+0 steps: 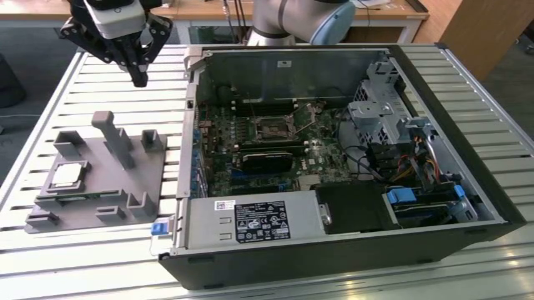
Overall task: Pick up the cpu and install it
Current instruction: 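Reach for the cpu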
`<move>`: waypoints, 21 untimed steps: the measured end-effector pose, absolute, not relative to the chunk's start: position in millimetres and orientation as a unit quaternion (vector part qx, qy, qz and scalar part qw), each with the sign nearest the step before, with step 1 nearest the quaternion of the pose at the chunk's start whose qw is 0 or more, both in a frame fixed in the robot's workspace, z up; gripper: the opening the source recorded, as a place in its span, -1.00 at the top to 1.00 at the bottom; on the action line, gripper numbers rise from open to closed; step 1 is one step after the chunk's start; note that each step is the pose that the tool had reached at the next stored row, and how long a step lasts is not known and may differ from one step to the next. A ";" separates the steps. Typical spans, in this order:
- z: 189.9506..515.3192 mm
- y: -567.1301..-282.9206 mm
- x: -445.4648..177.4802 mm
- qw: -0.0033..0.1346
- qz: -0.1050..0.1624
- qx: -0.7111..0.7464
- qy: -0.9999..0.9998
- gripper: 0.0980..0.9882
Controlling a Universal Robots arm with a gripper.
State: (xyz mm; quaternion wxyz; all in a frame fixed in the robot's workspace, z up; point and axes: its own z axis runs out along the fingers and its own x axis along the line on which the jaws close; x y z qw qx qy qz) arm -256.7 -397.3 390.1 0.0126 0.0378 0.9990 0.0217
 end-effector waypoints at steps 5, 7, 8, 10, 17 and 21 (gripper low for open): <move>389.6 -397.2 -263.7 0.013 0.022 0.038 0.999 0.98; 389.5 -397.2 -267.7 0.013 0.022 0.038 0.999 0.98; 389.4 -397.2 -270.1 0.013 0.022 0.038 0.999 0.98; 389.1 -397.2 -275.9 0.013 0.022 0.038 0.999 0.98; 388.1 -397.1 -307.2 0.013 0.022 0.038 0.999 0.98; 387.7 -397.2 -325.3 0.012 0.022 0.038 0.999 0.98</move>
